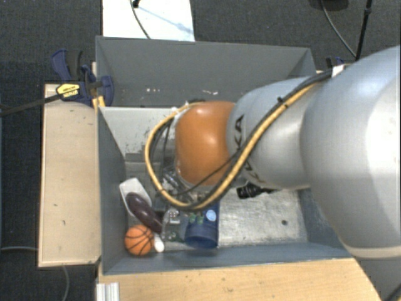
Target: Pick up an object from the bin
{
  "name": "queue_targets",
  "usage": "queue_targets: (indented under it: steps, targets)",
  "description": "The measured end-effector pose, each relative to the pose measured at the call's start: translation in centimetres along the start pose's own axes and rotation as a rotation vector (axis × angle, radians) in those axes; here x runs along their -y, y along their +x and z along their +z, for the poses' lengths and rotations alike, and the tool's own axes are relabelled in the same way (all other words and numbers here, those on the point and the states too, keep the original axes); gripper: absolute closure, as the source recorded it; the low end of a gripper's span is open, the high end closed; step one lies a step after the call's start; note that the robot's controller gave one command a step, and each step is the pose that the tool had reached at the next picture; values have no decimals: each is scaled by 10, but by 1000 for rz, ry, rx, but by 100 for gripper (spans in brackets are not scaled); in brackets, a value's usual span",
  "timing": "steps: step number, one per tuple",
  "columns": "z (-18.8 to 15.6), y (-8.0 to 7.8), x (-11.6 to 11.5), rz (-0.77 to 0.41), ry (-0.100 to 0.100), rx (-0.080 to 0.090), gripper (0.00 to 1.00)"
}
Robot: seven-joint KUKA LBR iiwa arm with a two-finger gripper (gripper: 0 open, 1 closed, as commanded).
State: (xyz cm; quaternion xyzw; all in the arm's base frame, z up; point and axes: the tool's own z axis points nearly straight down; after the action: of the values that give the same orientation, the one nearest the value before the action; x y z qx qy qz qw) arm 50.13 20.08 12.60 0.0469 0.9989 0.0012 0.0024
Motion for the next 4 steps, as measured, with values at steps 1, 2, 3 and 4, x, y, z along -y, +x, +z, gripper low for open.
queue_targets:
  steps: [1,2,3,4]
  targets:
    - [41,-26,-41,-2,16,10,0]
    - [27,-16,-22,18,2,4,0]
    - [42,-58,-41,281,15,-1,0]
    - [52,-31,-44,318,-3,9,100]
